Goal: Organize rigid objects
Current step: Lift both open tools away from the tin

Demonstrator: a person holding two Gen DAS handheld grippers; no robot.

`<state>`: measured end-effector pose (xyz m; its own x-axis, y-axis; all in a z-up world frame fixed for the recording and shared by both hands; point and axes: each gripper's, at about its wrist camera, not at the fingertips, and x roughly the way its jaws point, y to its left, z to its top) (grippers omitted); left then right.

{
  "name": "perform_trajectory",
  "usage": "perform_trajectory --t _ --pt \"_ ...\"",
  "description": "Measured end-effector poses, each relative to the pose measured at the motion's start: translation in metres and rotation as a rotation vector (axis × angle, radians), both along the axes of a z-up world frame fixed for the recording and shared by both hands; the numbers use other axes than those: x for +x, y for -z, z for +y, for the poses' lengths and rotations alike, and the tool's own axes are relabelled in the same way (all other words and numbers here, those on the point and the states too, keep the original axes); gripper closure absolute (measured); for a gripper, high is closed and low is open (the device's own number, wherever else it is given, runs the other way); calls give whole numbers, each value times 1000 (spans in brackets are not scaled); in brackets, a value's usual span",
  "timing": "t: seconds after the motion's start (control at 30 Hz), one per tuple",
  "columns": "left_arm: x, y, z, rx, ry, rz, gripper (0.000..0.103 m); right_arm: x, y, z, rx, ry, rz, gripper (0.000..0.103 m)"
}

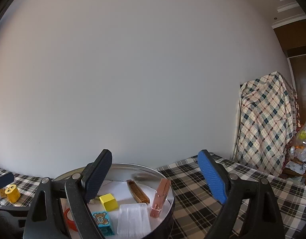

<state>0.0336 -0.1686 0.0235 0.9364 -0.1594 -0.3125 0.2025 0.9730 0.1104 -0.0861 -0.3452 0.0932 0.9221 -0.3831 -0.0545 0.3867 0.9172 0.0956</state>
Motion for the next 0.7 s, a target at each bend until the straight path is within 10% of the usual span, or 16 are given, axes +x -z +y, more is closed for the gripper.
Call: perform_trajectory --t 0.7 --pt "-34 1 37 5 21 -13 1 -43 -5 30 -8 59 -92 13"
